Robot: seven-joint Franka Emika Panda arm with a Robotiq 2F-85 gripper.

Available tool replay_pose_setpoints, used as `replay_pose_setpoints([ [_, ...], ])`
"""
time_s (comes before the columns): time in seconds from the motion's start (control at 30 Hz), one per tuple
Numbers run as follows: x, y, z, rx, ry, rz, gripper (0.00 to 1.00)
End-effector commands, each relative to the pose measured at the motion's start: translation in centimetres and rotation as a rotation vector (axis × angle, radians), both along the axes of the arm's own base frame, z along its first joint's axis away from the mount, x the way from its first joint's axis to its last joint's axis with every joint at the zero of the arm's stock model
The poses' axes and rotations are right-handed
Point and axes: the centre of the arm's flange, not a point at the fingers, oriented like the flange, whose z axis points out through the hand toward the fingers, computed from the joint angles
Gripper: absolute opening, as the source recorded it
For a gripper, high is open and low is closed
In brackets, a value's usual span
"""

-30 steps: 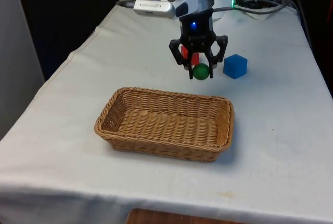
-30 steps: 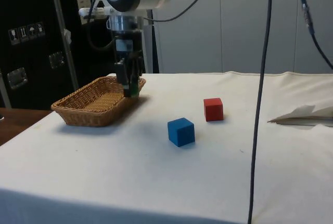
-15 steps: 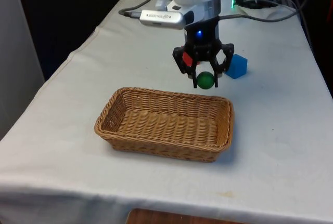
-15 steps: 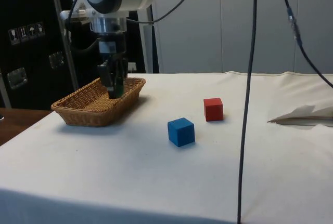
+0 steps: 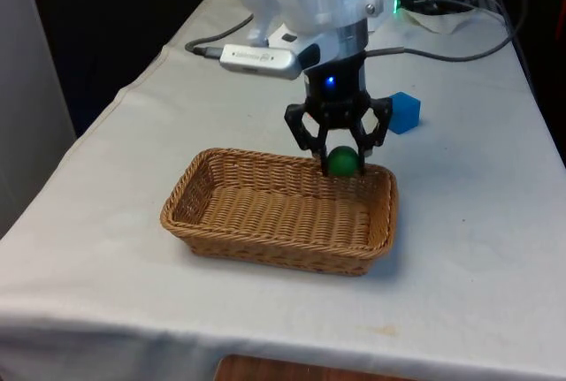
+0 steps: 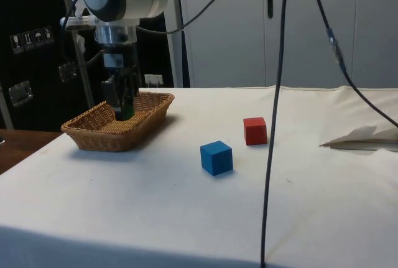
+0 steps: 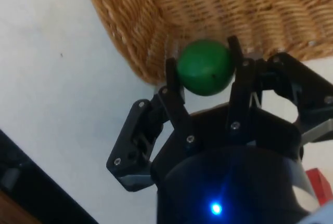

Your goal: Place all non-red objects into the basket.

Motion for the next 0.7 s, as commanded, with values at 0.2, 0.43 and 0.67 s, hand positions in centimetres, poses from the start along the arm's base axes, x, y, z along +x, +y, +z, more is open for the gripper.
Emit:
replay_pose_setpoints([
  [0.2,1.2,-1.5,-1.8,0.016,-0.012,0.000,0.00],
  [0.43,1.4,-2.0,-3.4,0.017,-0.020,0.000,0.00],
  [0.67,1.4,-1.9,-4.5,0.010,-0.021,0.000,0.00],
])
